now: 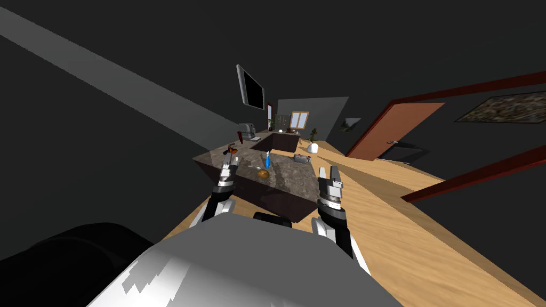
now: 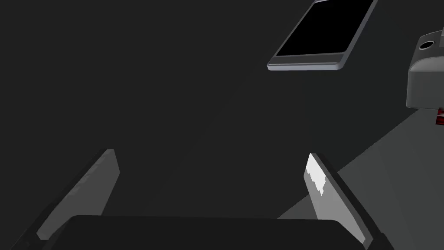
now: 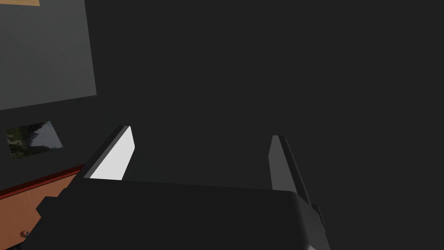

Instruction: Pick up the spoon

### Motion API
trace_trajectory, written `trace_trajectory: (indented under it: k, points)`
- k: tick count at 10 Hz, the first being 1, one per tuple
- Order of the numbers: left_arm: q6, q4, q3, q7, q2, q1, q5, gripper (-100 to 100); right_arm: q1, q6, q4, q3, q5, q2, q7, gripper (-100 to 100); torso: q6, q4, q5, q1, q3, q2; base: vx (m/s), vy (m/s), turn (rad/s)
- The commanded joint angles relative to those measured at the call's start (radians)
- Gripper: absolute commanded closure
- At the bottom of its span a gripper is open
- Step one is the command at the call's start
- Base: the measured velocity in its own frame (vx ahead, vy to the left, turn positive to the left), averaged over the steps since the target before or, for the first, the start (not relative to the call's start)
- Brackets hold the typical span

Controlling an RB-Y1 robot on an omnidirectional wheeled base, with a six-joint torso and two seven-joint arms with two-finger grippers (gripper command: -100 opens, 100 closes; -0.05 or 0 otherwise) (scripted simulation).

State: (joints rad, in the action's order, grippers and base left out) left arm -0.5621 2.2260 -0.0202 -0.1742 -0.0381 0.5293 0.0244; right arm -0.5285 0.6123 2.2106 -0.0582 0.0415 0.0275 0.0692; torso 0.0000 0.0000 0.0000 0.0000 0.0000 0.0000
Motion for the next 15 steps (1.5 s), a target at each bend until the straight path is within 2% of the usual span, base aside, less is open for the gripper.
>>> trace_trajectory:
  k: [1,3,4,6,7,8,9,10,11,12,13,14,15]
  points:
    - [0.039,-0.024,0.0,-0.008,-0.023,-0.034,-0.004,-100,0.0,0.0,0.0,0.0,0.0,0.0,0.0,0,0.0,0.0,0.0,0.0,0.0,0.0,-0.007,0.024,0.07]
    - [0.086,-0.061,-0.001,-0.02,-0.047,-0.082,-0.008,-100,0.0,0.0,0.0,0.0,0.0,0.0,0.0,0,0.0,0.0,0.001,0.003,0.0,0.001,-0.016,0.042,0.093]
    - [0.094,-0.061,-0.001,-0.02,-0.047,-0.082,-0.008,-100,0.0,0.0,0.0,0.0,0.0,0.0,0.0,0,0.0,0.0,0.001,0.003,0.0,0.001,-0.004,0.036,0.027]
    - [0.153,-0.113,-0.002,-0.035,-0.071,-0.147,-0.012,-100,0.0,0.0,0.0,0.0,0.0,0.0,0.0,0,0.0,0.0,0.001,0.002,0.0,0.0,-0.006,0.036,0.077]
    - [0.17,-0.113,-0.002,-0.035,-0.071,-0.148,-0.012,-100,0.0,0.0,0.0,0.0,0.0,0.0,0.0,0,0.0,0.0,0.001,0.003,0.0,0.0,-0.008,0.029,0.036]
    - [0.203,-0.145,-0.003,-0.043,-0.082,-0.185,-0.014,-100,0.0,0.0,0.0,0.0,0.0,0.0,0.0,0,0.0,0.0,0.001,0.002,0.0,0.0,-0.006,0.028,0.063]
    - [0.214,-0.145,-0.003,-0.043,-0.082,-0.186,-0.014,-100,0.0,0.0,0.0,0.0,0.0,0.0,0.0,0,0.0,0.0,0.001,0.002,0.0,0.0,-0.003,0.021,0.037]
    - [0.245,-0.18,-0.004,-0.052,-0.092,-0.219,-0.015,-100,0.0,0.0,0.0,0.0,0.0,0.0,0.0,0,0.0,0.0,0.0,0.002,0.0,0.0,-0.004,0.029,0.067]
    - [0.261,-0.18,-0.004,-0.052,-0.092,-0.226,-0.015,-100,0.0,0.0,0.0,0.0,0.0,0.0,0.0,0,0.0,0.0,0.0,0.002,0.0,0.0,-0.004,0.023,0.028]
    - [0.302,-0.216,-0.005,-0.061,-0.102,-0.265,-0.016,-100,0.0,0.0,0.0,0.0,0.0,0.0,0.0,0,0.0,0.0,0.0,0.002,0.0,0.0,-0.009,0.028,0.069]
    - [0.312,-0.219,-0.005,-0.061,-0.102,-0.27,-0.016,-100,0.0,0.0,0.0,0.0,0.0,0.0,0.0,0,0.0,0.0,0.001,0.002,0.0,0.0,-0.007,0.02,0.028]
    - [0.351,-0.258,-0.006,-0.07,-0.111,-0.31,-0.017,-100,0.0,0.0,0.0,0.0,0.0,0.0,0.0,0,0.0,0.0,0.0,0.001,0.0,0.0,-0.004,0.025,0.061]
    - [0.365,-0.261,-0.006,-0.07,-0.111,-0.315,-0.017,-100,0.0,0.0,0.0,0.0,0.0,0.0,0.0,0,0.0,0.0,0.0,0.002,0.0,0.0,-0.003,0.019,0.028]
